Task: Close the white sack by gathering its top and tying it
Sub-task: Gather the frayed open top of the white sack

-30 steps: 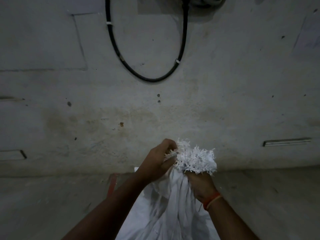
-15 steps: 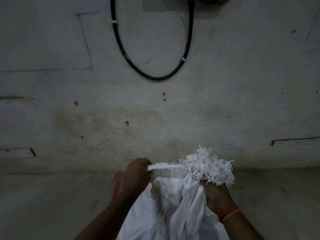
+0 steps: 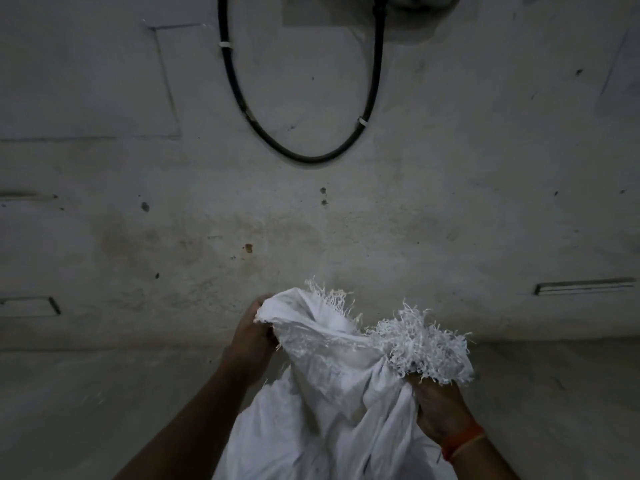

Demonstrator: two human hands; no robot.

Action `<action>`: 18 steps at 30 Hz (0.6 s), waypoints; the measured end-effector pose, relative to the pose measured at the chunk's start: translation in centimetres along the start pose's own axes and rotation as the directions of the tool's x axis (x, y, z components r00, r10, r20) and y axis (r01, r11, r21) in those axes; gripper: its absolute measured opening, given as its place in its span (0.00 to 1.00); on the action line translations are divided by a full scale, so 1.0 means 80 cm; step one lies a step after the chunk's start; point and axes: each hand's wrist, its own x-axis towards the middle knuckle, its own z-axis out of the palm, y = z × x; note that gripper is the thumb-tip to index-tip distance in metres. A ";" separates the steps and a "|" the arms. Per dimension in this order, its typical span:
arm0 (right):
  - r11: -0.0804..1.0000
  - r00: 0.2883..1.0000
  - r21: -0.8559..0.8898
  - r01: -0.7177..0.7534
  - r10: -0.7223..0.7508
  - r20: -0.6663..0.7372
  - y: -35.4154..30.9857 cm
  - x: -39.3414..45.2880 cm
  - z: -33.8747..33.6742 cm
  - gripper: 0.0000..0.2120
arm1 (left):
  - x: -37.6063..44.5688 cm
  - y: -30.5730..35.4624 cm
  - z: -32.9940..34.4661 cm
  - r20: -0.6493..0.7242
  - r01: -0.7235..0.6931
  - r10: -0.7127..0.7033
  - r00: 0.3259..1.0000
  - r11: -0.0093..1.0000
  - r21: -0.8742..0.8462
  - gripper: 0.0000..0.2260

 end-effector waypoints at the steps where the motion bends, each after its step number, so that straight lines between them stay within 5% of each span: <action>1: 0.999 0.998 0.005 0.043 -0.042 -0.042 -0.003 0.000 -0.001 0.32 | 0.006 0.009 -0.014 0.011 -0.064 0.063 0.998 0.998 0.025 0.17; 3: 0.991 0.991 0.028 0.133 -0.134 0.032 -0.002 0.001 -0.005 0.33 | 0.021 0.040 -0.034 0.118 -0.128 0.111 0.987 0.981 0.146 0.13; 6: 0.957 0.959 -0.084 0.276 -0.268 0.096 -0.005 0.005 -0.010 0.33 | 0.038 0.072 -0.061 0.249 -0.414 0.350 0.903 0.864 0.288 0.11; 8: 0.947 0.968 -0.200 0.250 -0.245 0.047 -0.011 0.005 -0.011 0.18 | 0.050 0.094 -0.077 0.206 -0.228 0.194 0.959 0.961 0.158 0.14; 9: 0.991 0.992 -0.083 0.105 -0.098 0.085 -0.019 0.004 -0.010 0.07 | 0.054 0.104 -0.083 0.224 -0.069 0.056 0.973 0.996 0.049 0.19; 10: 0.973 0.985 -0.182 0.144 -0.123 0.118 -0.020 0.002 -0.015 0.11 | 0.060 0.107 -0.088 0.249 0.041 -0.033 0.968 0.999 -0.028 0.25; 11: 0.866 0.961 -0.417 0.276 -0.241 0.136 -0.008 0.006 -0.024 0.15 | 0.064 0.112 -0.095 0.279 0.101 -0.078 0.957 0.992 -0.070 0.28; 12: 0.830 0.975 -0.513 0.218 -0.160 0.154 -0.013 0.000 -0.021 0.18 | 0.064 0.117 -0.103 0.309 0.129 -0.088 0.947 0.985 -0.115 0.26; 14: 0.576 0.924 -0.728 0.371 -0.308 0.227 -0.016 -0.005 -0.016 0.27 | 0.064 0.130 -0.113 0.376 0.010 0.006 0.927 0.999 -0.040 0.16; 18: 0.059 0.754 -0.870 0.490 -0.530 0.389 -0.018 0.000 -0.013 0.35 | 0.066 0.107 -0.125 0.488 -0.054 -0.129 0.863 0.938 0.344 0.12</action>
